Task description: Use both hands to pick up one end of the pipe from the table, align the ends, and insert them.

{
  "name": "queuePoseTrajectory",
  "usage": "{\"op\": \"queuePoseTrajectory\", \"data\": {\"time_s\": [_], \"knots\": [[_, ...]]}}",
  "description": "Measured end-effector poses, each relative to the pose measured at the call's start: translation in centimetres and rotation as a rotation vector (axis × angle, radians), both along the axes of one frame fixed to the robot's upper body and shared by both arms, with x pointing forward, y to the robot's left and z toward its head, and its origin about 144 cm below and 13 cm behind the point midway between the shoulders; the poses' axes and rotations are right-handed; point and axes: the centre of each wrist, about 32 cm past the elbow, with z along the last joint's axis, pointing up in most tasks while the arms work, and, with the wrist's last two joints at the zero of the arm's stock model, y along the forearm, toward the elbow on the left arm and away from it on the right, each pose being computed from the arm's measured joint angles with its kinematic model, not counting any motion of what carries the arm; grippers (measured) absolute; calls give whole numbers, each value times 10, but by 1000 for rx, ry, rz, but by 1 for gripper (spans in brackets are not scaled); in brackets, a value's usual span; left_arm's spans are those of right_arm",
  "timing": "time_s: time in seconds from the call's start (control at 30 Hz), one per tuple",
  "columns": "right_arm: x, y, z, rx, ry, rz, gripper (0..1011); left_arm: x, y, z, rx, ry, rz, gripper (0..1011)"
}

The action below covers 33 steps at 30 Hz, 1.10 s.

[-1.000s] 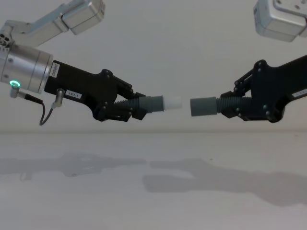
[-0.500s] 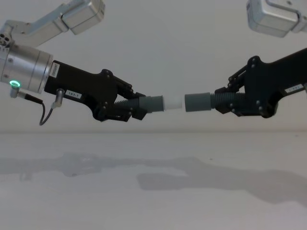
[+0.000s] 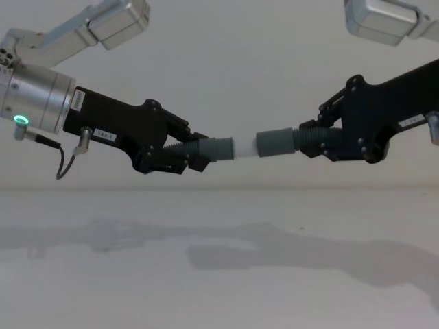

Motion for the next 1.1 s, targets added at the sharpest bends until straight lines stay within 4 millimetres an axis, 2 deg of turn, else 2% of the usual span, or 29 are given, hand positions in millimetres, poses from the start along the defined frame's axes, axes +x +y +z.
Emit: {"op": "queuePoseTrajectory", "data": {"time_s": [1.1], "knots": [[9,10,1,13,39,6,244,0,-1,0,-1,0,-1,331]]}}
